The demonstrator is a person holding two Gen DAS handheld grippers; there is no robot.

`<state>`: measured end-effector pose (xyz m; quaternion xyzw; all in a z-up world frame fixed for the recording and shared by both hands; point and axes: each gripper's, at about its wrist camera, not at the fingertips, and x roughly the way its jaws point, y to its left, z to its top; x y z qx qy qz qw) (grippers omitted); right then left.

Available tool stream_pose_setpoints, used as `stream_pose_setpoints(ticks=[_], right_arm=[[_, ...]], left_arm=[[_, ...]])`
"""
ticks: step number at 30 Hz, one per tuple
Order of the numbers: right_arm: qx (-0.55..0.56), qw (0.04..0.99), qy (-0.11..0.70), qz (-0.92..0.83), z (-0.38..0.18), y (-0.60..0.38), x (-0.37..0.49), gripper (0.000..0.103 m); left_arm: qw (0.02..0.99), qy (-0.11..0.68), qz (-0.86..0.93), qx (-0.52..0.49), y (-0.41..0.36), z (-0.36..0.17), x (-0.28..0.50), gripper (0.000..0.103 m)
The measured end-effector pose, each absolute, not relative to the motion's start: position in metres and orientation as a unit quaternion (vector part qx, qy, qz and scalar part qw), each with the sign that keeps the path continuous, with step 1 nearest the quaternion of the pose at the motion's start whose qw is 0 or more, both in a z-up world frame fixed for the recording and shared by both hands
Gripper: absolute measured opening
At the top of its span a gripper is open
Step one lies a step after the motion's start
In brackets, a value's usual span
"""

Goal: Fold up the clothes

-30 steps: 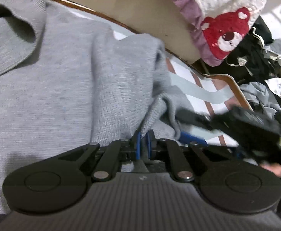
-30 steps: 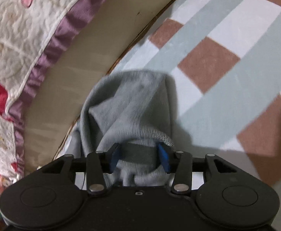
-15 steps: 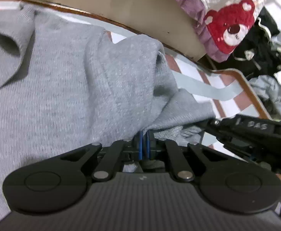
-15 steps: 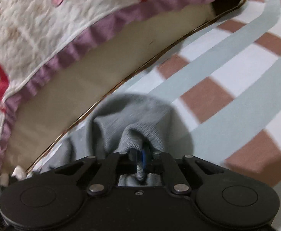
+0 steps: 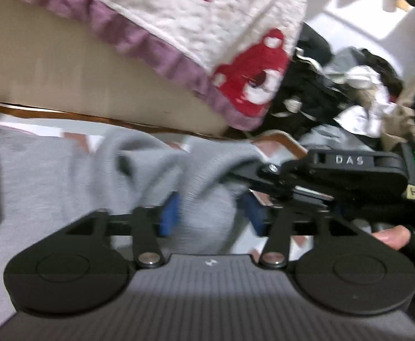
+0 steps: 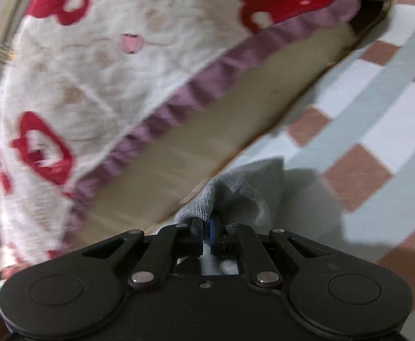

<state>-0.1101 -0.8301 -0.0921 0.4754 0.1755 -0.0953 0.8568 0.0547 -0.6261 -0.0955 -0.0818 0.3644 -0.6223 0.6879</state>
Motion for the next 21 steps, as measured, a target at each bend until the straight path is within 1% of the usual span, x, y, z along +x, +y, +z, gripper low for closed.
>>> stream_pose_setpoints(ticks=[1,2,3,4,6,8,11,13,15,16,17,18,19,20,21], right_arm=[[0.482,0.856,0.17,-0.073,-0.091,-0.83,-0.109,0.006],[0.492,0.853,0.165,-0.051,-0.091,-0.83,-0.108,0.006],[0.5,0.85,0.161,-0.034,-0.093,-0.831,-0.107,0.006],[0.504,0.849,0.159,-0.031,-0.093,-0.83,-0.109,0.006],[0.482,0.855,0.173,-0.081,-0.091,-0.828,-0.111,0.006],[0.449,0.861,0.199,-0.134,-0.09,-0.828,-0.11,0.006],[0.374,0.875,0.24,-0.192,-0.085,-0.818,-0.101,0.005],[0.379,0.871,0.251,-0.187,-0.088,-0.818,-0.099,0.006],[0.388,0.865,0.261,-0.181,-0.091,-0.819,-0.098,0.013],[0.399,0.861,0.265,-0.172,-0.093,-0.821,-0.099,0.013],[0.414,0.856,0.266,-0.158,-0.095,-0.822,-0.1,0.018],[0.434,0.851,0.262,-0.14,-0.096,-0.824,-0.103,0.025],[0.453,0.844,0.26,-0.123,-0.098,-0.825,-0.104,0.029],[0.469,0.836,0.264,-0.111,-0.1,-0.825,-0.104,0.037],[0.48,0.828,0.27,-0.106,-0.103,-0.825,-0.103,0.039]], left_arm=[[0.685,0.366,-0.624,-0.083,-0.628,-0.096,0.056,0.06],[0.683,0.368,-0.625,-0.084,-0.629,-0.096,0.057,0.056],[0.696,0.367,-0.613,-0.074,-0.631,-0.097,0.058,0.023],[0.712,0.366,-0.598,-0.051,-0.635,-0.098,0.058,0.019],[0.734,0.355,-0.578,-0.023,-0.632,-0.096,0.057,0.015],[0.736,0.356,-0.575,-0.025,-0.628,-0.095,0.053,0.012],[0.728,0.368,-0.577,-0.039,-0.622,-0.1,0.05,0.012],[0.724,0.383,-0.572,-0.052,-0.624,-0.108,0.054,0.012],[0.719,0.397,-0.566,-0.067,-0.626,-0.115,0.059,0.012],[0.716,0.401,-0.566,-0.076,-0.623,-0.117,0.06,0.012],[0.713,0.405,-0.566,-0.085,-0.621,-0.119,0.061,0.012],[0.711,0.405,-0.568,-0.087,-0.62,-0.12,0.061,0.012],[0.712,0.401,-0.569,-0.085,-0.62,-0.12,0.06,0.012],[0.713,0.396,-0.573,-0.081,-0.62,-0.119,0.059,0.011],[0.713,0.392,-0.576,-0.08,-0.62,-0.119,0.058,0.011]])
